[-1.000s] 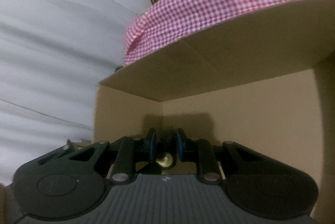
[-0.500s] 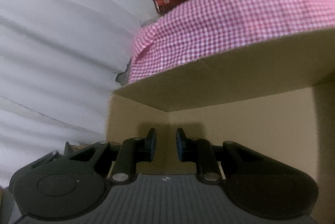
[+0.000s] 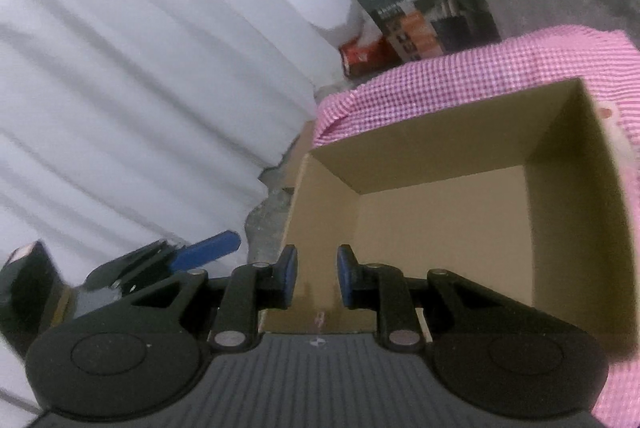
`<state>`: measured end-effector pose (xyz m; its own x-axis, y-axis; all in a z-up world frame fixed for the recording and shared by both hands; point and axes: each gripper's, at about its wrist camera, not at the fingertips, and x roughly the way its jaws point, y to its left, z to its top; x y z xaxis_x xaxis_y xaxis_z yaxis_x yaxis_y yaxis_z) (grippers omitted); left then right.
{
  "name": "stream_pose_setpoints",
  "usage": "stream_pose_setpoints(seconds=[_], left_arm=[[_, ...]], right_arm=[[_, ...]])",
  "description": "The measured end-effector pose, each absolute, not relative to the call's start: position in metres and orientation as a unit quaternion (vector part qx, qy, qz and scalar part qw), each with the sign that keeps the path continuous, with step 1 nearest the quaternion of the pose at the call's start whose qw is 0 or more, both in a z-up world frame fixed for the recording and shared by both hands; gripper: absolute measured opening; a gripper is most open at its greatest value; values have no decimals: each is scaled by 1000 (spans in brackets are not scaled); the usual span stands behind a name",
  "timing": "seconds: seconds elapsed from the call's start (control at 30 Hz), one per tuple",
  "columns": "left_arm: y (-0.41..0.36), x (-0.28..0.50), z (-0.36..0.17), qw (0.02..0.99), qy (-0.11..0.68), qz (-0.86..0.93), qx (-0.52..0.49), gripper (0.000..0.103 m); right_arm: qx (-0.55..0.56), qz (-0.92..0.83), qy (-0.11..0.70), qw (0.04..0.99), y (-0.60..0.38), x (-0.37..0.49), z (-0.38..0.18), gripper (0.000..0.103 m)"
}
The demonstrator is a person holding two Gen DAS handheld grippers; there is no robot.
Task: Organize rigid objects
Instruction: 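Carry the black tube into the cardboard box and open the right gripper, then move the right gripper to the green glue stick and grasp it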
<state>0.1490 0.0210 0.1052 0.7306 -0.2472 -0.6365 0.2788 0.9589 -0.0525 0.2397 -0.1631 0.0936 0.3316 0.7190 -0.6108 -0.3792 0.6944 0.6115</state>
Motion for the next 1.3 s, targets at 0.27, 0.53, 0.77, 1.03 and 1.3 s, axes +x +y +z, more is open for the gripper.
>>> stream_pose_setpoints(seconds=[0.27, 0.53, 0.77, 1.03, 1.3], left_arm=[[-12, 111, 99, 918, 334, -212, 29, 57], [-55, 91, 55, 883, 378, -277, 23, 58], [-91, 82, 12, 862, 412, -294, 24, 55], [-110, 83, -17, 851, 439, -285, 31, 43], [-123, 92, -34, 841, 465, -273, 39, 38]], right_arm=[[192, 343, 419, 819, -212, 168, 97, 24], [186, 295, 405, 845, -261, 100, 59, 55], [162, 257, 417, 857, -280, 84, 20, 53], [102, 275, 447, 845, -270, 110, -18, 37], [29, 312, 487, 815, -243, 140, -53, 28]])
